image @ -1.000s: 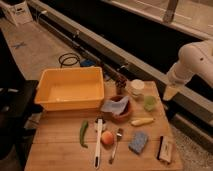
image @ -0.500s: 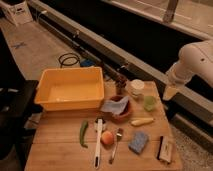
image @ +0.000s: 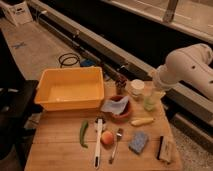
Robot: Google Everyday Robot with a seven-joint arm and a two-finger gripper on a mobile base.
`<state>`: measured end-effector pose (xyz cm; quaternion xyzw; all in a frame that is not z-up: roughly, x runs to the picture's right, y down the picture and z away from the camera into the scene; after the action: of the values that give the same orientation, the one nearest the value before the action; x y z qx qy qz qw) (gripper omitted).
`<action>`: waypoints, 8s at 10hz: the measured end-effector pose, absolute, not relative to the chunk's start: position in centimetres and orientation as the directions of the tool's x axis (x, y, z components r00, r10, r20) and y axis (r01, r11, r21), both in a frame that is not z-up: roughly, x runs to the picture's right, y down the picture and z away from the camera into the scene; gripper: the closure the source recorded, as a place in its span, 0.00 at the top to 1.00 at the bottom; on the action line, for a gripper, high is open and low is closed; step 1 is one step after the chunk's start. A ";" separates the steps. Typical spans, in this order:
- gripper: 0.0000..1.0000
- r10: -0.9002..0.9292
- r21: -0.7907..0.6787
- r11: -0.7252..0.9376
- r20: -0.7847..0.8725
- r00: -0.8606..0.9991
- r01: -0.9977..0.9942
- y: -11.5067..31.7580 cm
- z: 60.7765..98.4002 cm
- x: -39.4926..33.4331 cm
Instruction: Wipe tray with brush
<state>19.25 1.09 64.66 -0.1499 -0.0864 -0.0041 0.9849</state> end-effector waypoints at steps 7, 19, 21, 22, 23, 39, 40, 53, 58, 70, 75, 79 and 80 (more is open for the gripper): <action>0.80 -0.430 -0.116 0.839 0.460 0.777 0.532 8.2 58.5 12.1; 0.80 -0.566 -0.131 0.661 0.558 0.606 0.739 9.0 64.5 -0.3; 0.80 -0.581 -0.104 0.639 0.585 0.566 0.762 9.0 65.2 -3.5; 0.80 -0.577 -0.097 0.635 0.599 0.555 0.766 9.0 65.3 -4.4; 0.80 -0.577 -0.098 0.636 0.598 0.556 0.765 9.0 65.3 -4.3; 0.80 -0.580 -0.030 0.484 0.737 0.347 0.875 14.1 74.0 -5.0; 0.80 -0.574 -0.014 0.479 0.751 0.326 0.878 14.4 74.3 -5.2; 0.80 -0.517 -0.008 0.291 0.840 0.164 0.957 19.0 78.9 -6.4; 0.80 -0.486 -0.046 0.272 0.855 0.178 0.961 20.0 79.8 -4.5; 0.80 -0.383 -0.126 0.317 0.890 0.248 0.940 23.5 79.9 -3.1; 0.80 -0.336 -0.122 0.309 0.914 0.228 0.943 26.0 78.2 -4.5; 0.66 -0.308 -0.137 0.321 0.921 0.239 0.937 27.5 77.2 -4.5; 0.58 -0.309 -0.135 0.322 0.921 0.239 0.937 27.5 77.3 -4.7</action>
<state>-4.65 27.45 77.28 -0.3711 -0.4234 -0.4487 0.6940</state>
